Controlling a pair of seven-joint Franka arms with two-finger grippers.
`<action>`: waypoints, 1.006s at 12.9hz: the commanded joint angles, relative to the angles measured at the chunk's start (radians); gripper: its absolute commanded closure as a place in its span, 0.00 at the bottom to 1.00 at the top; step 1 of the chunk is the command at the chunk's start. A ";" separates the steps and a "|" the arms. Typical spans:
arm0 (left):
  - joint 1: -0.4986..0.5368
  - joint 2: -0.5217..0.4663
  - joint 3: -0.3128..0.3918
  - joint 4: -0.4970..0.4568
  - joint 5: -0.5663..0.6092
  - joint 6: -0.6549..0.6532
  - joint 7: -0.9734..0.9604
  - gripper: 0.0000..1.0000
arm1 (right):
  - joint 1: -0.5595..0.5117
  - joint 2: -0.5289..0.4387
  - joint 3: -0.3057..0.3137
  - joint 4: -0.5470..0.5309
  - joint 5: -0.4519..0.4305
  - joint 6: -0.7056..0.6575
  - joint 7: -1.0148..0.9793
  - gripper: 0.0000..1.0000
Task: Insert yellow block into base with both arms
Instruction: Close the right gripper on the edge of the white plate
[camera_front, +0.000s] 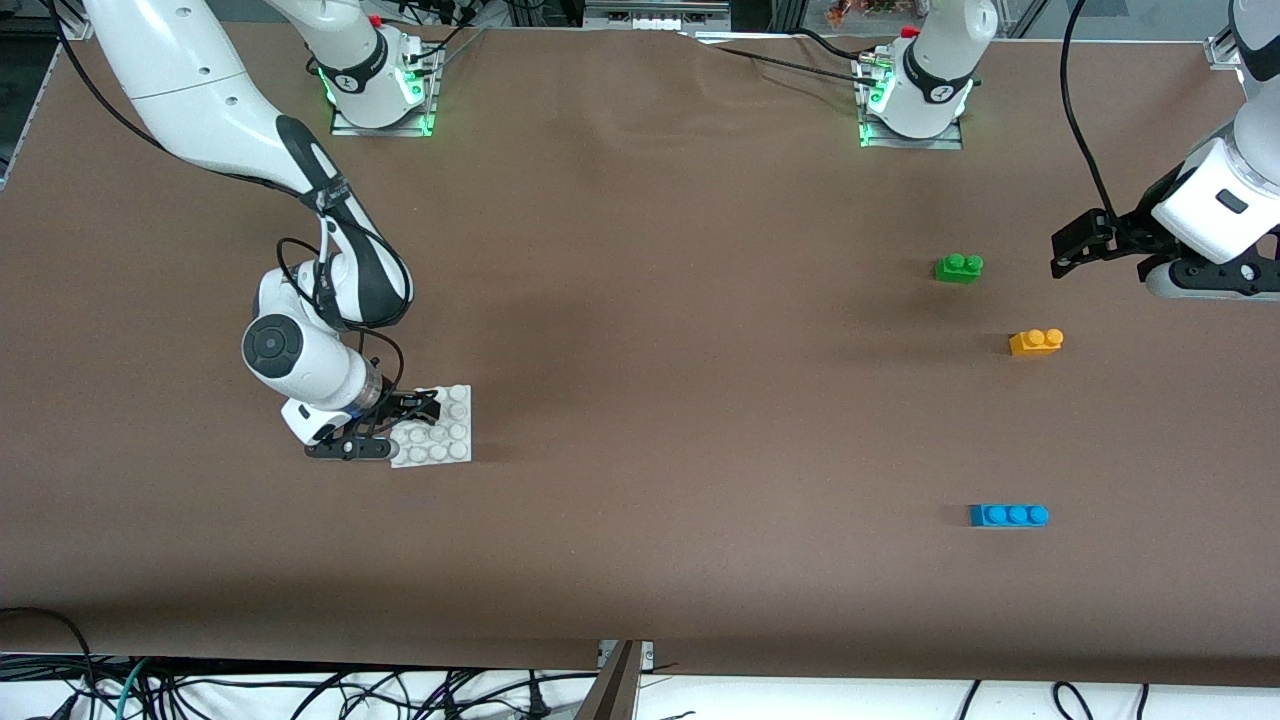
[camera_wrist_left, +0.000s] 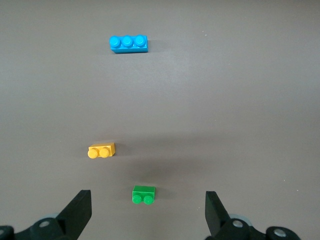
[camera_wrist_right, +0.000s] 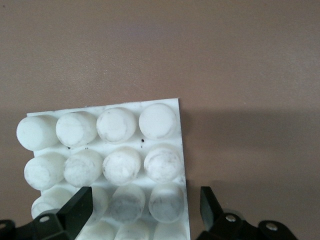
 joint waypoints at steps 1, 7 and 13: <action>0.004 0.007 0.000 0.018 -0.010 -0.006 0.026 0.00 | -0.005 0.022 0.006 0.021 -0.029 0.009 0.007 0.10; 0.004 0.007 0.000 0.018 -0.010 -0.006 0.026 0.00 | 0.004 0.035 0.013 0.021 -0.016 0.023 0.033 0.24; 0.004 0.007 0.000 0.018 -0.010 -0.006 0.028 0.00 | 0.044 0.061 0.016 0.021 -0.016 0.086 0.085 0.30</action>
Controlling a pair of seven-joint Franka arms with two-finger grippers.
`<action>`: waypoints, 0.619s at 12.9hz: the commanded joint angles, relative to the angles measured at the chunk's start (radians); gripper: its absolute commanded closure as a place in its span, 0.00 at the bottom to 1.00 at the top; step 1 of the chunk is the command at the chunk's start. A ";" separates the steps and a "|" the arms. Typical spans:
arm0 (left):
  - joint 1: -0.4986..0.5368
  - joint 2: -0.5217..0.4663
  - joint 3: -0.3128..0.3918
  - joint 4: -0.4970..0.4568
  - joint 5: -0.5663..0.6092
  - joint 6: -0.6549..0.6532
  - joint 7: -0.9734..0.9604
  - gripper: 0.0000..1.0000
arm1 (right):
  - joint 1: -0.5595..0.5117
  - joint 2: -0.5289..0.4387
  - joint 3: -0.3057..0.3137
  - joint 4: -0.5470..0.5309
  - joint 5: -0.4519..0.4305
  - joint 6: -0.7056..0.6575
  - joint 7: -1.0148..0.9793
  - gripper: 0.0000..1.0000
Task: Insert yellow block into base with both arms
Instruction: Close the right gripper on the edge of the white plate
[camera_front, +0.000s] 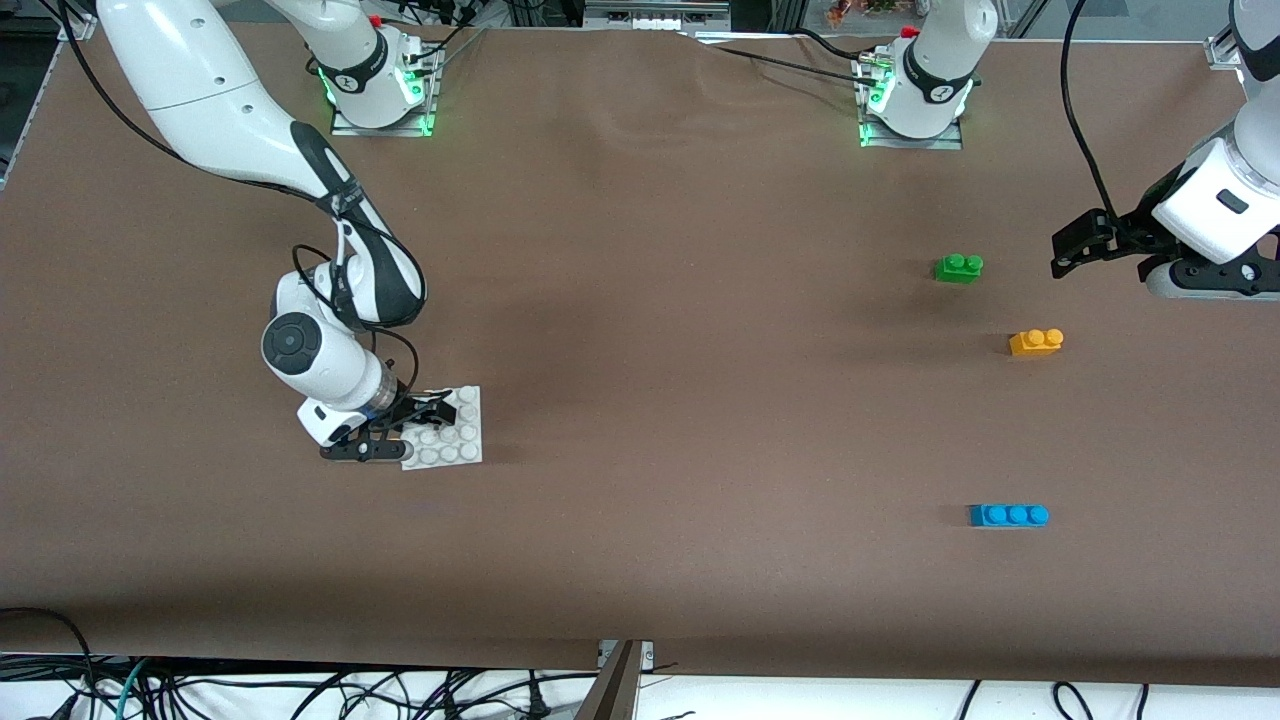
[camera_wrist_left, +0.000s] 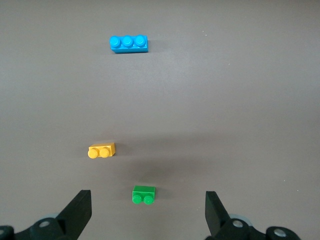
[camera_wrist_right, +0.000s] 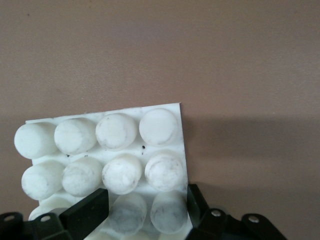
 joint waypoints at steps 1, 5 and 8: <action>0.004 0.007 0.000 0.018 -0.010 -0.006 0.026 0.00 | 0.039 0.042 0.009 0.016 -0.007 0.037 0.066 0.30; 0.004 0.007 0.000 0.018 -0.010 -0.006 0.026 0.00 | 0.159 0.048 0.006 0.036 -0.013 0.045 0.237 0.30; 0.004 0.007 0.000 0.018 -0.010 -0.006 0.026 0.00 | 0.240 0.081 0.001 0.081 -0.014 0.045 0.319 0.30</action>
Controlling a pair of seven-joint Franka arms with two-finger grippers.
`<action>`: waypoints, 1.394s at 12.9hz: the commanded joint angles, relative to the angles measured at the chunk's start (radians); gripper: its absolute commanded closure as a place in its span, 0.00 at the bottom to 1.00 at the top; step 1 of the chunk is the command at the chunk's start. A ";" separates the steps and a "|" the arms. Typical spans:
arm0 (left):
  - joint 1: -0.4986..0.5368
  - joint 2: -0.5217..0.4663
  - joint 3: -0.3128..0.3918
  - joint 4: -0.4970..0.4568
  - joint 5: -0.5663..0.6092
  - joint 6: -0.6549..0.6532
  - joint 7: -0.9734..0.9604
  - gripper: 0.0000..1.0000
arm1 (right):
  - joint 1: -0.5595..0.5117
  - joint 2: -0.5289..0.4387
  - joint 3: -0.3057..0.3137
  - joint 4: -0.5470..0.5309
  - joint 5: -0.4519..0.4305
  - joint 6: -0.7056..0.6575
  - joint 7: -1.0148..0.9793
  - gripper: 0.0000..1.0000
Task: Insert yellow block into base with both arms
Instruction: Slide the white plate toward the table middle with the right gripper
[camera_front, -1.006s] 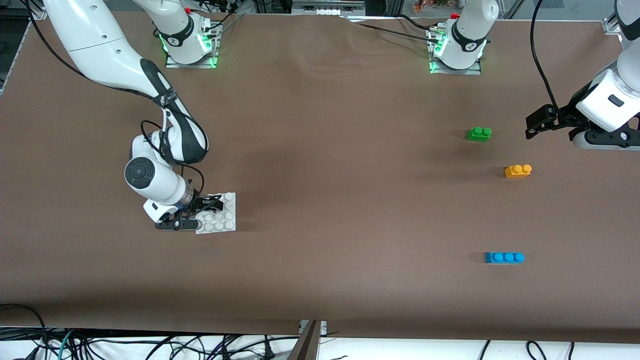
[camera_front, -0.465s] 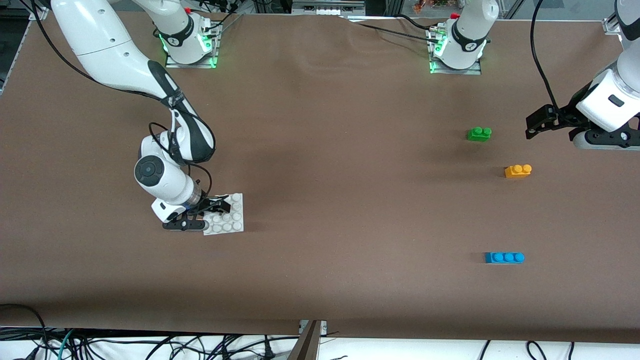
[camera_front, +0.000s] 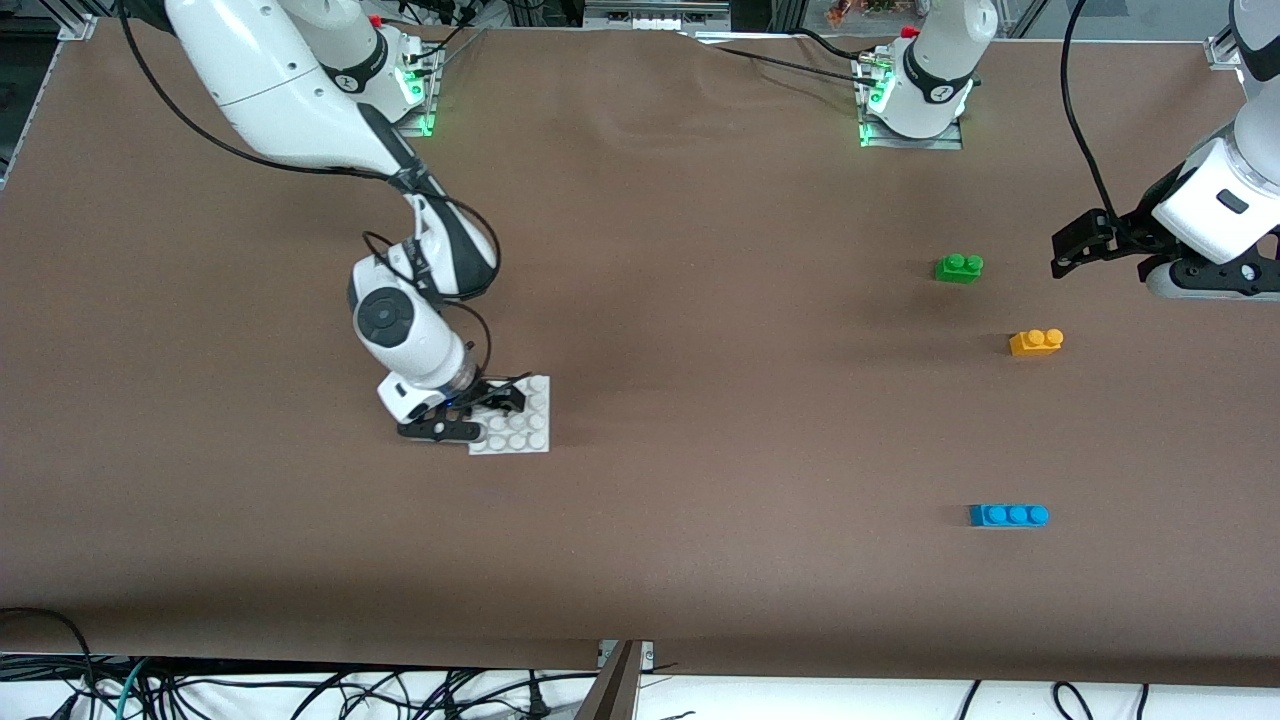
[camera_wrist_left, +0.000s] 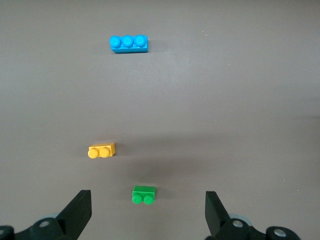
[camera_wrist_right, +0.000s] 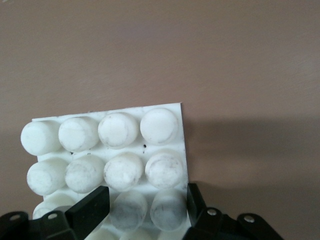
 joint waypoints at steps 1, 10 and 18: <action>0.004 0.007 0.000 0.018 -0.010 -0.006 0.026 0.00 | 0.070 0.070 -0.004 0.080 -0.012 0.010 0.073 0.30; 0.004 0.007 0.000 0.018 -0.010 -0.006 0.026 0.00 | 0.240 0.151 -0.011 0.248 -0.013 -0.024 0.240 0.30; 0.004 0.007 0.000 0.018 -0.010 -0.006 0.026 0.00 | 0.378 0.245 -0.042 0.405 -0.009 -0.055 0.424 0.30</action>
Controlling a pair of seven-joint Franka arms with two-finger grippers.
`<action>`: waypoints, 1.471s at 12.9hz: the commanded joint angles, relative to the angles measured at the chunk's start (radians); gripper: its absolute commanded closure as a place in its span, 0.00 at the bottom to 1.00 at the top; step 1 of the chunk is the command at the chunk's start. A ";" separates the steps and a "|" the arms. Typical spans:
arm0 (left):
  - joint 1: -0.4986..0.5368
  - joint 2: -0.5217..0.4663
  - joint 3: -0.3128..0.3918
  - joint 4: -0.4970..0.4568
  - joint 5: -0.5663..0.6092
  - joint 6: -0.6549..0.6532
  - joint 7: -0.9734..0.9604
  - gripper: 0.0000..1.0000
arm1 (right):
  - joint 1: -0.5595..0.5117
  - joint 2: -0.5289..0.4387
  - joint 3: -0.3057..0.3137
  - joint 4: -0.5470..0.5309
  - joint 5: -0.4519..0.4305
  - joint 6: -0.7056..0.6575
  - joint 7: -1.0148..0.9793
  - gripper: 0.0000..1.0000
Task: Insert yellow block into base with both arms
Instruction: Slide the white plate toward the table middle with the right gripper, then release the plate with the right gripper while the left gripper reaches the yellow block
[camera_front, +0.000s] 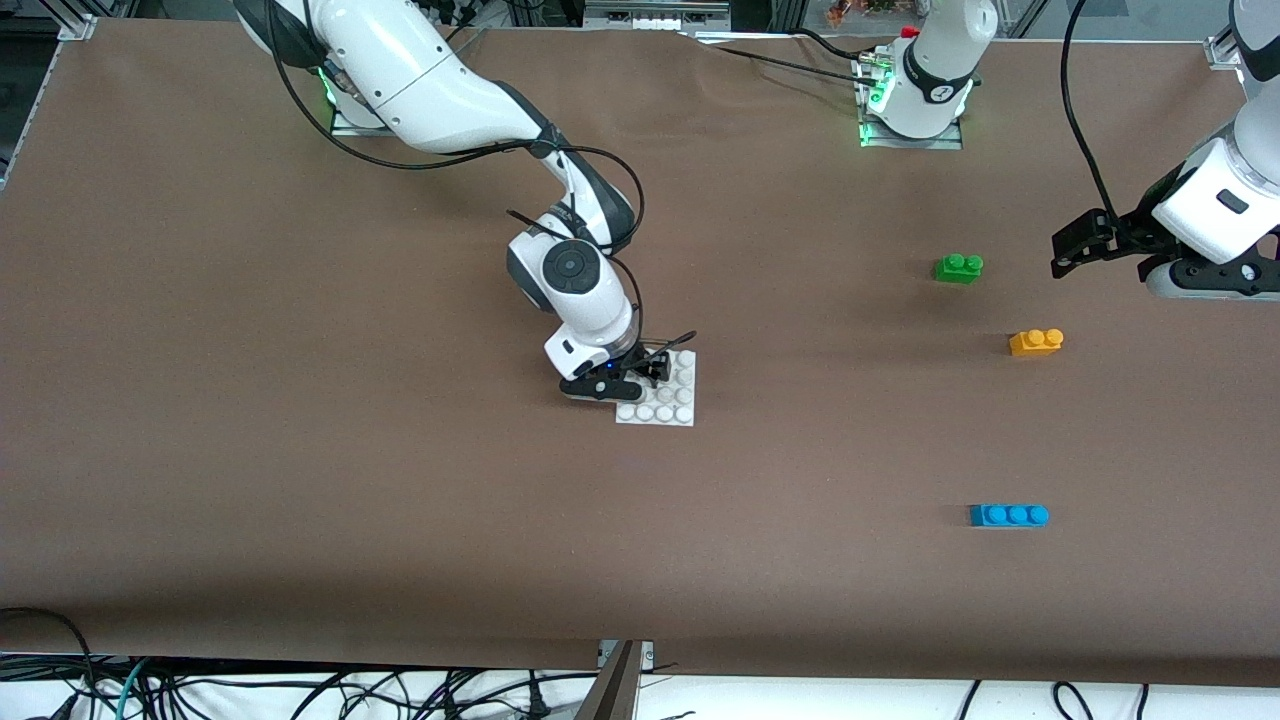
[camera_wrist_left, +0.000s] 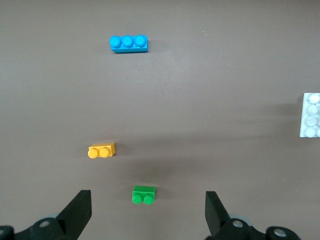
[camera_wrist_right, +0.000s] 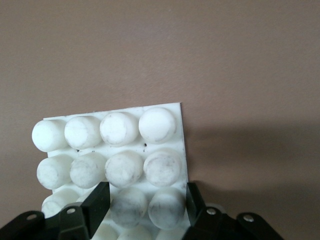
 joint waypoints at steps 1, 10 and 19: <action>0.004 0.007 0.000 0.018 -0.010 -0.006 0.026 0.00 | 0.067 0.067 -0.023 0.101 -0.007 -0.026 0.058 0.30; 0.004 0.007 0.000 0.018 -0.010 -0.006 0.026 0.00 | 0.059 0.020 -0.019 0.170 0.005 -0.129 0.069 0.01; 0.038 0.094 0.019 0.014 -0.009 -0.006 0.020 0.00 | -0.314 -0.598 -0.007 -0.130 0.155 -0.667 -0.406 0.01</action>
